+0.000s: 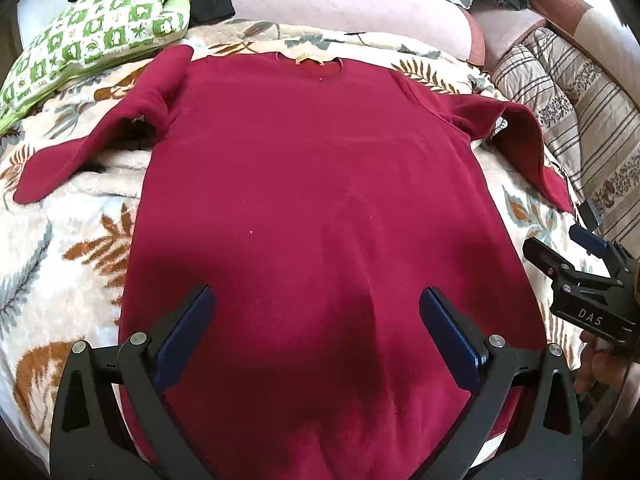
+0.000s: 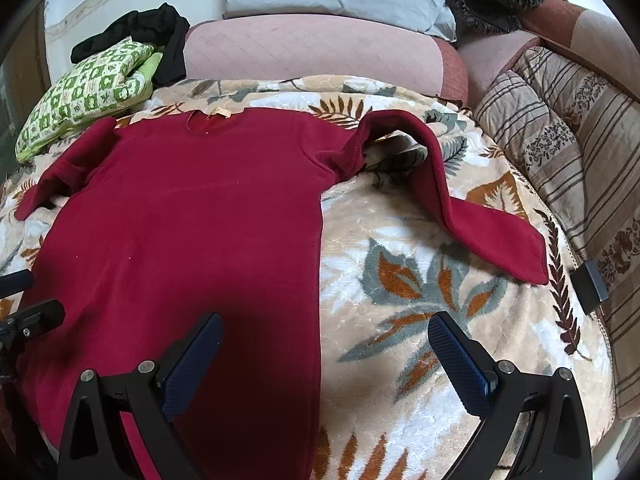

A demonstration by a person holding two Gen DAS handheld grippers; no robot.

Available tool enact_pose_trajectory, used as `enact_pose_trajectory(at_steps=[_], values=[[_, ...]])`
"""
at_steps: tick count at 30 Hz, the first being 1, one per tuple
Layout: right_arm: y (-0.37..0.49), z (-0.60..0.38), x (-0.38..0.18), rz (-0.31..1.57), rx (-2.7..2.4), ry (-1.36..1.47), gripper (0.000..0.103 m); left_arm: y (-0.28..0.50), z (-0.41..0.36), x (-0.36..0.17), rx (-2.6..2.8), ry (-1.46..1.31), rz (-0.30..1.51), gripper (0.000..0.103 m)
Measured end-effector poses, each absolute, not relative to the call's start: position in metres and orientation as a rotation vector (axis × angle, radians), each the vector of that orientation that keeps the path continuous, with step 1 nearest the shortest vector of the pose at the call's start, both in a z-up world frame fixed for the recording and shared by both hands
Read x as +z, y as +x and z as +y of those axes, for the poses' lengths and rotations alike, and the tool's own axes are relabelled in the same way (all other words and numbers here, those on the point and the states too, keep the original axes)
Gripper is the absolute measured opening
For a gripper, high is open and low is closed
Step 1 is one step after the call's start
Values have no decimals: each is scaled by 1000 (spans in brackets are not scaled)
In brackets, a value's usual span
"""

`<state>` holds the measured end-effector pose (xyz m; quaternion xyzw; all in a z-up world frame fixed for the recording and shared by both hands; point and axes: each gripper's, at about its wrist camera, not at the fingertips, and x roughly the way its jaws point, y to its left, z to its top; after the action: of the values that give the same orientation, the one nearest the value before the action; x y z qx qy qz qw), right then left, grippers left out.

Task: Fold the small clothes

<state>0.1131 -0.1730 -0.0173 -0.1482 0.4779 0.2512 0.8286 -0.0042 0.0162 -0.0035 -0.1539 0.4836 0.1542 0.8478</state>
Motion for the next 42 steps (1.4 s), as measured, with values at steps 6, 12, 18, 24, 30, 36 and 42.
enact_pose_trajectory(at_steps=[6, 12, 18, 24, 30, 36, 42], values=[[113, -174, -18, 1017, 529, -314, 102, -3, 20, -10, 339, -329, 1031, 103], [113, -173, -19, 1016, 532, -320, 102, -3, 20, -15, 339, -322, 1039, 103], [113, -172, -20, 1016, 532, -322, 102, 1, 5, -15, 327, -223, 1030, 103], [111, -168, -14, 999, 551, -318, 102, 0, -6, -15, 337, -137, 1009, 103], [91, -173, 37, 723, 631, -296, 102, -5, 2, -15, 375, -179, 989, 103], [78, -177, 50, 650, 678, -229, 103, -7, 7, -16, 408, -199, 980, 103], [82, -169, 28, 776, 751, -184, 103, -9, 13, -15, 424, -230, 968, 103]])
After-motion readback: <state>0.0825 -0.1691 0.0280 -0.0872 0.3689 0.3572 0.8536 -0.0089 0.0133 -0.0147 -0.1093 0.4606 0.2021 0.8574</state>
